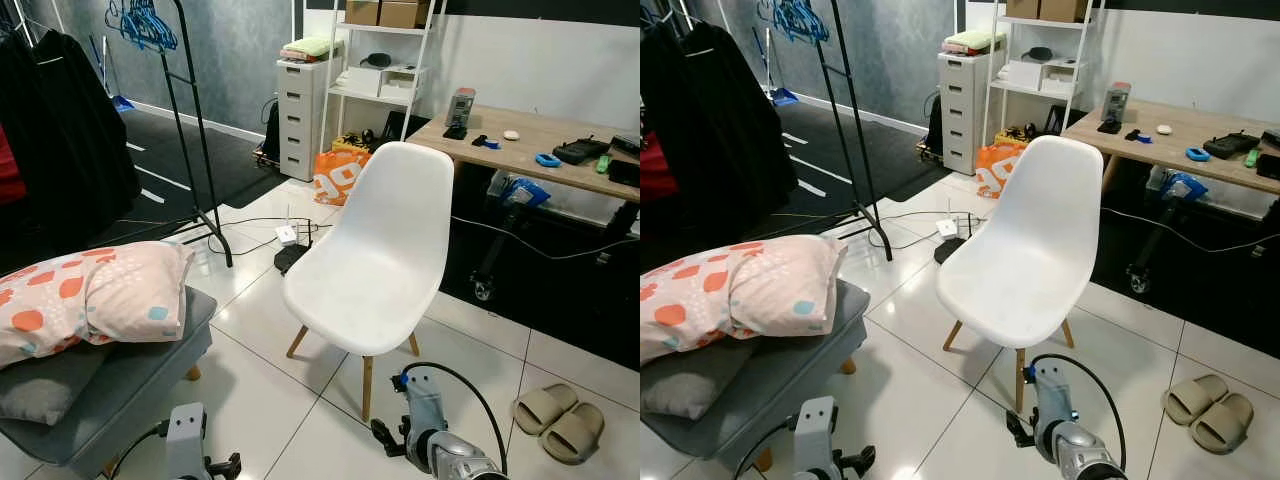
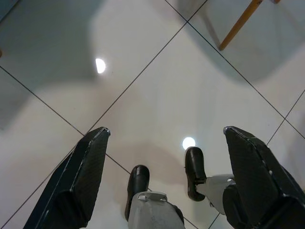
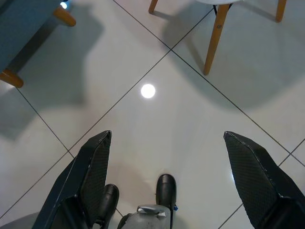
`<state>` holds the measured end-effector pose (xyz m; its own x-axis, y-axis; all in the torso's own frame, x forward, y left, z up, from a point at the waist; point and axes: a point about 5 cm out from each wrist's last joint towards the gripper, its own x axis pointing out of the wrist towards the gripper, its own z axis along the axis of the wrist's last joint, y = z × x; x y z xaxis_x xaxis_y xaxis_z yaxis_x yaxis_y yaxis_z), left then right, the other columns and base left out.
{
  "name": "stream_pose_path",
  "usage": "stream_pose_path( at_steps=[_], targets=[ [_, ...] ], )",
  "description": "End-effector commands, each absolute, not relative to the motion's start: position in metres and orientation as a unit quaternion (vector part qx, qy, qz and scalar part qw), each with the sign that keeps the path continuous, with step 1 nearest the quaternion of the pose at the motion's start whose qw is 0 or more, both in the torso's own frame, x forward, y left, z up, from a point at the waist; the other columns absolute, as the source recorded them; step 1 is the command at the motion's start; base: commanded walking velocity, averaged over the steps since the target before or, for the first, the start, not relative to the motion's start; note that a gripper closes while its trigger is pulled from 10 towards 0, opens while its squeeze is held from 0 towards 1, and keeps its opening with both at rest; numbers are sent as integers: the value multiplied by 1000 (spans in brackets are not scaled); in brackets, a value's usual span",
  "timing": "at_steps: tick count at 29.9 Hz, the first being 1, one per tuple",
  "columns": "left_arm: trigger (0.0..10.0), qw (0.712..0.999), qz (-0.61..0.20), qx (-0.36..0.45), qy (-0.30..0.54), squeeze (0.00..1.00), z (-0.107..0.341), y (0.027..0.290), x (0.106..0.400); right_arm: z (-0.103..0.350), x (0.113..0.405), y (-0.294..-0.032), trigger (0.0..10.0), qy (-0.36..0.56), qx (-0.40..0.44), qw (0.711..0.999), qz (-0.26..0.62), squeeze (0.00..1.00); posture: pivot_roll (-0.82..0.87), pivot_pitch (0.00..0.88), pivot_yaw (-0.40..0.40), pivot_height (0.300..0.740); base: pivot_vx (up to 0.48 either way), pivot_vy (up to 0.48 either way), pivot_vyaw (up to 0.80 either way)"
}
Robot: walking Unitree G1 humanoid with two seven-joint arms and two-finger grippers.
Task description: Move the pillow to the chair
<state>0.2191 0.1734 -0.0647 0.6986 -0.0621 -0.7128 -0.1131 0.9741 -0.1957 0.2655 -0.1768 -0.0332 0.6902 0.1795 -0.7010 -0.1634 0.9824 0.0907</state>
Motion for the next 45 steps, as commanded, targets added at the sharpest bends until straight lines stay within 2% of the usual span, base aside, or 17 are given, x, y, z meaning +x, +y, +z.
stream_pose_path(
  at_steps=[1,45],
  targets=[
    [10000,914,14,-108,390,0,-66,176,217,-36,262,-176,10000,388,19,917,89,0,-113,1,-58,740,0,0,0],
    [10000,915,9,-103,390,0,-66,175,217,-36,262,-176,10000,387,19,918,89,0,-112,0,-49,740,0,0,0]
  ],
)
